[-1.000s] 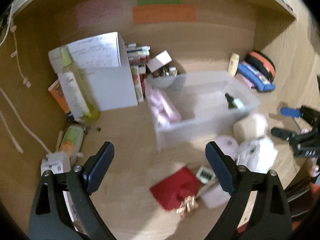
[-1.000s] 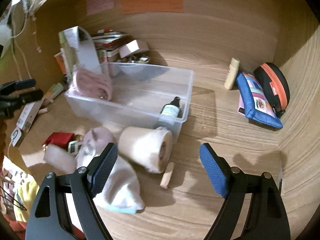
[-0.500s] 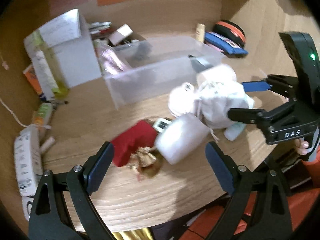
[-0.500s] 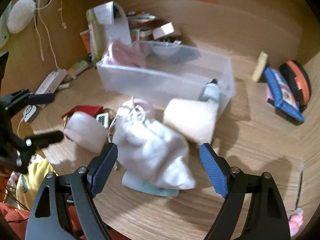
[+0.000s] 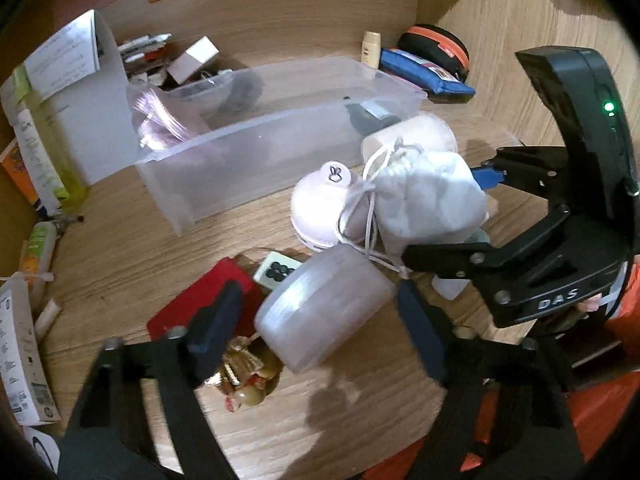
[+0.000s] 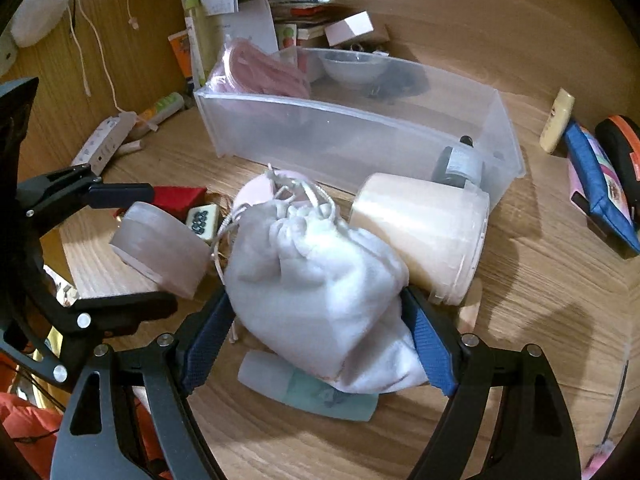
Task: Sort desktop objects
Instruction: 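Move right tool to white drawstring bag while left tool approaches white round jar, then grasp white drawstring bag with right tool while left tool grasps white jar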
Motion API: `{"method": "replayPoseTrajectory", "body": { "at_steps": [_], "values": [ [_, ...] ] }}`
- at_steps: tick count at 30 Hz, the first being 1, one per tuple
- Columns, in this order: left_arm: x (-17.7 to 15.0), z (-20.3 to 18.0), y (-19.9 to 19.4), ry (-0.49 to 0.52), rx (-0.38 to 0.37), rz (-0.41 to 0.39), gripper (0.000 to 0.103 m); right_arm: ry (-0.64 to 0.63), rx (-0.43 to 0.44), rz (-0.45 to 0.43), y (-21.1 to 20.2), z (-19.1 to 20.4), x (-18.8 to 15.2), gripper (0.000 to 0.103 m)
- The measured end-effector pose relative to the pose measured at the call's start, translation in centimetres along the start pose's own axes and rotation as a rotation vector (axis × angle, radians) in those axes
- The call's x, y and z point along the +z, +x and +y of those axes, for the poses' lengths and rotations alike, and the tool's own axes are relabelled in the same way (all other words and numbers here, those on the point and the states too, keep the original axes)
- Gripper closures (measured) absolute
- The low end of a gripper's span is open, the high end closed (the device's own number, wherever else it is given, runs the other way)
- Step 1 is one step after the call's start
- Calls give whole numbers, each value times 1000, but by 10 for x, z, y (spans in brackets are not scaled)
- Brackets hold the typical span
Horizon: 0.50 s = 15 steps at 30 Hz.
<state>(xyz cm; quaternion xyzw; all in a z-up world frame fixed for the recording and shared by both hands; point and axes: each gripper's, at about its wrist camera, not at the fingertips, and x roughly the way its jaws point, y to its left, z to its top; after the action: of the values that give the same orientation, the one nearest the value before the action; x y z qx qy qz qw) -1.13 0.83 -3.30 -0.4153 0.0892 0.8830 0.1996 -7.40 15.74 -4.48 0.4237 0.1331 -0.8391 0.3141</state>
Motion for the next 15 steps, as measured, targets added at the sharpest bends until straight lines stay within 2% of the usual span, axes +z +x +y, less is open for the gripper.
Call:
{"method": "replayPoseTrajectory", "body": {
  "at_steps": [2, 7, 9, 11, 12, 15],
  "values": [
    [-2, -1, 3, -2, -10, 2, 37, -7, -17, 19, 6, 0, -1, 28],
    [-5, -4, 2, -8, 23, -27, 38, -8, -20, 12, 8, -1, -2, 32],
    [-5, -2, 1, -14, 19, -32, 38, 2, -8, 4, 5, -3, -2, 41],
    [-5, -1, -2, -22, 19, -44, 38, 11, 7, -3, 0, -5, -1, 45],
    [-4, -1, -4, -26, 21, -52, 38, 18, 14, -7, -2, -5, -1, 56],
    [-1, 1, -16, -42, 11, -93, 38, 28, 25, -18, -9, -7, 0, 63]
  ]
}}
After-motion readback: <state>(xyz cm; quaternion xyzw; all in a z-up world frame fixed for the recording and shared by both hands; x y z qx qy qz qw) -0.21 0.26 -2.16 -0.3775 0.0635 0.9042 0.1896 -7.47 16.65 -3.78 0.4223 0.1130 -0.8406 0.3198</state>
